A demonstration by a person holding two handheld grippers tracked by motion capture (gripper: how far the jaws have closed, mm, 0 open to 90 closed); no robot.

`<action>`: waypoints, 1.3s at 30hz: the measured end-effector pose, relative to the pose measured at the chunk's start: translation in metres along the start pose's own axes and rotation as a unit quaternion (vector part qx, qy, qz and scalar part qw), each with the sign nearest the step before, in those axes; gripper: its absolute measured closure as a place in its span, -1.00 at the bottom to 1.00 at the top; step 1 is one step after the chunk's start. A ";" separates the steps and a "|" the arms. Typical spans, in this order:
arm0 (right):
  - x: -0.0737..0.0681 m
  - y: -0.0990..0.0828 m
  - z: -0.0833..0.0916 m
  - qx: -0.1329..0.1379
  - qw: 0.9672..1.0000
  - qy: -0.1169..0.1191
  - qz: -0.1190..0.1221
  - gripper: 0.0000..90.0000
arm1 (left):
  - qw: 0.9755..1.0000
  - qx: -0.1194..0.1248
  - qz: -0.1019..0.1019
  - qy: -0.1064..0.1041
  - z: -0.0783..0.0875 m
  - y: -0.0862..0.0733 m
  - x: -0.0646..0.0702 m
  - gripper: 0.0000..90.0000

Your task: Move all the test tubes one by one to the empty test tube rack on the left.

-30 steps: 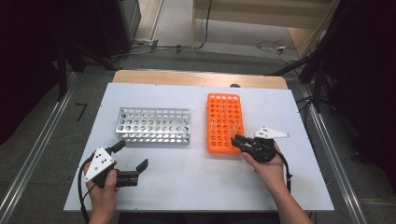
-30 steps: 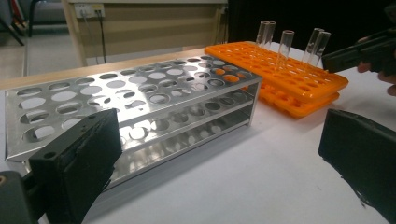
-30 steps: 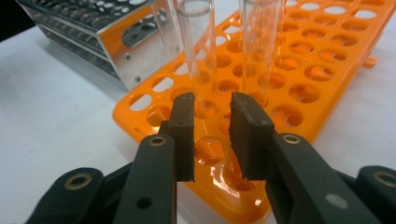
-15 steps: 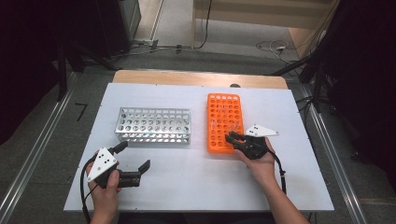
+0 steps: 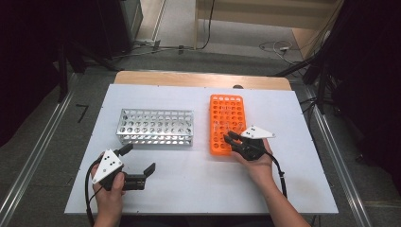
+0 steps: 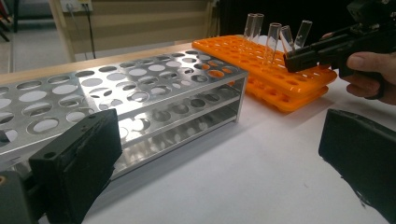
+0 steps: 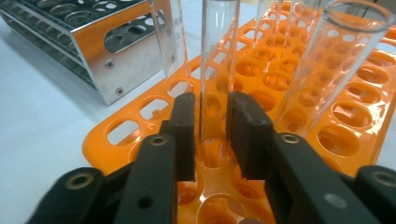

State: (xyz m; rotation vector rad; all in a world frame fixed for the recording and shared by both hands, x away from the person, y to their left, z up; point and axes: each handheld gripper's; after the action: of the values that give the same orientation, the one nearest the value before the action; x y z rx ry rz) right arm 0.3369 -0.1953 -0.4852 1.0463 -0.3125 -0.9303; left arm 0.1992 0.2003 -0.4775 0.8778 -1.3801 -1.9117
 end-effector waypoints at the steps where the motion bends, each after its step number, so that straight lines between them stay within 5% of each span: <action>1: 0.000 0.000 0.000 -0.002 1.000 0.000 -0.001 0.63 | 1.000 0.000 0.000 -0.001 0.000 0.000 0.000 -1.00; 14: 0.000 0.008 0.011 0.022 0.999 0.012 -0.020 0.65 | 1.000 0.005 0.006 -0.018 -0.001 0.005 0.001 -1.00; 19: -0.001 0.019 0.024 0.043 0.998 0.034 -0.024 0.65 | 1.000 0.010 0.004 -0.027 -0.003 0.010 0.004 -1.00; 26: -0.012 0.027 0.043 0.051 0.998 0.046 -0.009 0.65 | 0.997 0.008 0.009 -0.073 -0.011 0.024 0.012 -1.00; 39: -0.037 0.008 0.074 0.030 0.996 0.087 0.002 0.64 | 0.994 0.004 0.001 -0.113 -0.030 0.057 0.031 -1.00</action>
State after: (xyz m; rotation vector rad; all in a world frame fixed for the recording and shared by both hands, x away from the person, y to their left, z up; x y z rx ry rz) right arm 0.2723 -0.2094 -0.4346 1.1733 -0.1984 -0.8244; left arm 0.2106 0.1445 -0.4348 0.6773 -1.5181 -2.0559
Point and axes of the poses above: each handheld gripper's, and its own axes: z roughly backward along the jaws, y roughly out of its top, x roughly to its right, and after that the axes turned 13 degrees about -z, right-handed
